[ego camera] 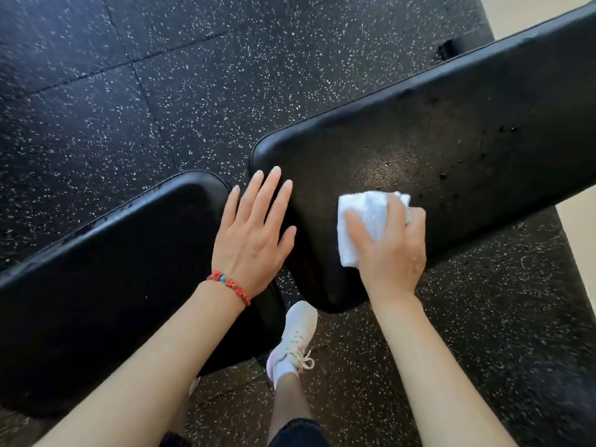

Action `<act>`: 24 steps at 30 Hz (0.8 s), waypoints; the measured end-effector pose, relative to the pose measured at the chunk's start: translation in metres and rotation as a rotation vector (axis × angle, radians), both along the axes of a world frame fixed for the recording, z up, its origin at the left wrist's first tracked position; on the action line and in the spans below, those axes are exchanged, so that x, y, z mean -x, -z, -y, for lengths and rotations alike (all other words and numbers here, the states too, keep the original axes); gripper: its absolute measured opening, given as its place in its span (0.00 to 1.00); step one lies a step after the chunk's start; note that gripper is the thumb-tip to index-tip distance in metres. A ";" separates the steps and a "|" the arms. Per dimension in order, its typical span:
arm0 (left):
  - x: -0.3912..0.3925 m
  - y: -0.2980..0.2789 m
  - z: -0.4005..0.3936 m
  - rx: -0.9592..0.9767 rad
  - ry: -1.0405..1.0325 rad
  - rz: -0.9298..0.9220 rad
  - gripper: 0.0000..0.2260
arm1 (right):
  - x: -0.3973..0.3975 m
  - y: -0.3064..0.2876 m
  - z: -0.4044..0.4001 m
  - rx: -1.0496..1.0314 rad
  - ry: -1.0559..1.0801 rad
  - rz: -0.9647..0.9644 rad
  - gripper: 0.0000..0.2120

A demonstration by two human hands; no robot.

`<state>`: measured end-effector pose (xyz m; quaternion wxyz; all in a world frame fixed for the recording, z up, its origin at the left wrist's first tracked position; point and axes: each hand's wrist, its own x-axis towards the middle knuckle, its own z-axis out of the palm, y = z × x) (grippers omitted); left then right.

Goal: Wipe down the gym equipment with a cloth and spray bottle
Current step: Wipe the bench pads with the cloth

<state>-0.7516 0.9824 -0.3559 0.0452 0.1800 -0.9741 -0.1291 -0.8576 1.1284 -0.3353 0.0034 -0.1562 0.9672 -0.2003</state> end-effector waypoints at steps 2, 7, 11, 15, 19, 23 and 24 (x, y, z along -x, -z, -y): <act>0.000 0.001 -0.001 0.021 0.003 -0.001 0.24 | 0.035 0.000 0.020 0.019 0.020 -0.018 0.26; 0.000 0.000 -0.002 0.048 -0.009 -0.019 0.23 | 0.053 0.006 0.020 0.046 -0.048 -0.111 0.24; 0.000 0.000 -0.003 0.060 -0.015 -0.030 0.23 | -0.007 0.010 -0.037 0.023 -0.184 -0.123 0.22; 0.001 0.000 -0.002 0.068 -0.026 -0.026 0.23 | -0.008 0.012 -0.048 0.012 -0.320 -0.169 0.22; 0.001 0.000 -0.003 0.074 -0.027 -0.019 0.23 | 0.032 0.009 -0.009 0.036 -0.232 -0.119 0.22; 0.005 -0.002 -0.005 0.085 -0.046 -0.023 0.22 | 0.093 0.002 0.053 0.040 -0.096 -0.037 0.25; 0.008 -0.003 -0.005 0.083 -0.052 -0.033 0.23 | 0.102 0.002 0.062 0.032 -0.088 -0.028 0.25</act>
